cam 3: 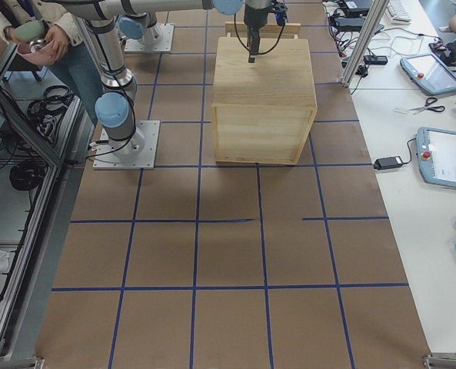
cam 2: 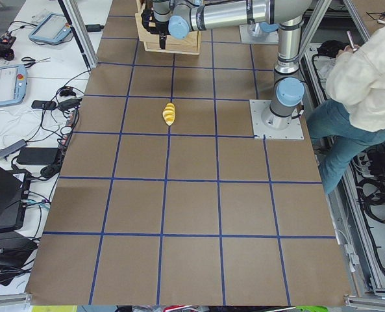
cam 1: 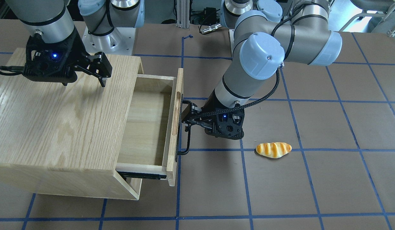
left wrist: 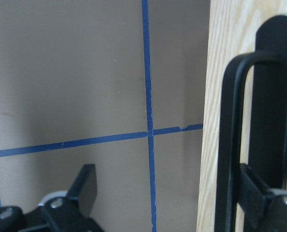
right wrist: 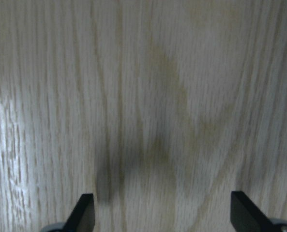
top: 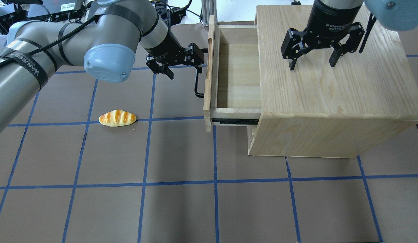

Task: Open upper drawer
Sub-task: 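Pull the handle with the left gripper, sliding the drawer out toward the robot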

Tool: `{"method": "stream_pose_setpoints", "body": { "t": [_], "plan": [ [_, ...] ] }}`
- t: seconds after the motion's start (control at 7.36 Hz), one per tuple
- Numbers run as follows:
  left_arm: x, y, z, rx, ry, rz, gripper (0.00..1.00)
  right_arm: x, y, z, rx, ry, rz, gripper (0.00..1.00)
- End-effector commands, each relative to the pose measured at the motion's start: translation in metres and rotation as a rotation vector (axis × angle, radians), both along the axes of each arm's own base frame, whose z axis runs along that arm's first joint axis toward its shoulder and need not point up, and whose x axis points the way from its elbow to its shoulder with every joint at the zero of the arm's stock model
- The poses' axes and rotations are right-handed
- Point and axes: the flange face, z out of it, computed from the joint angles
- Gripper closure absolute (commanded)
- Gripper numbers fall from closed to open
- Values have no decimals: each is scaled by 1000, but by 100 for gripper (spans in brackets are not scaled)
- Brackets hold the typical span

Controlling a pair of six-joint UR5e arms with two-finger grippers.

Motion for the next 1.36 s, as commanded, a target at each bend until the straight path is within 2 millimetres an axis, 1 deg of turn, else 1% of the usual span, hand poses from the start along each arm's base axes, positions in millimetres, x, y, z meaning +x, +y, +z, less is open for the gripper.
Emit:
{"method": "stream_pose_setpoints", "body": {
  "t": [0.0,0.14,0.54,0.81,0.95,1.09,1.22],
  "plan": [
    [18,0,2,23,-20,1,0,0,0,0,-1,0,-1,0],
    [26,-1,3,28,-30,12,0,0,0,0,-1,0,-1,0],
    [28,0,4,32,-32,15,0,0,0,0,-1,0,-1,0],
    [45,0,12,40,-33,32,0,0,0,0,-1,0,-1,0],
    [49,2,23,51,-35,38,0,-1,0,0,-1,0,-2,0],
    [61,10,39,51,-98,50,0,0,0,0,-1,0,-1,0],
    [80,22,63,55,-186,59,0,0,0,0,-1,0,-1,0]
  ]
}}
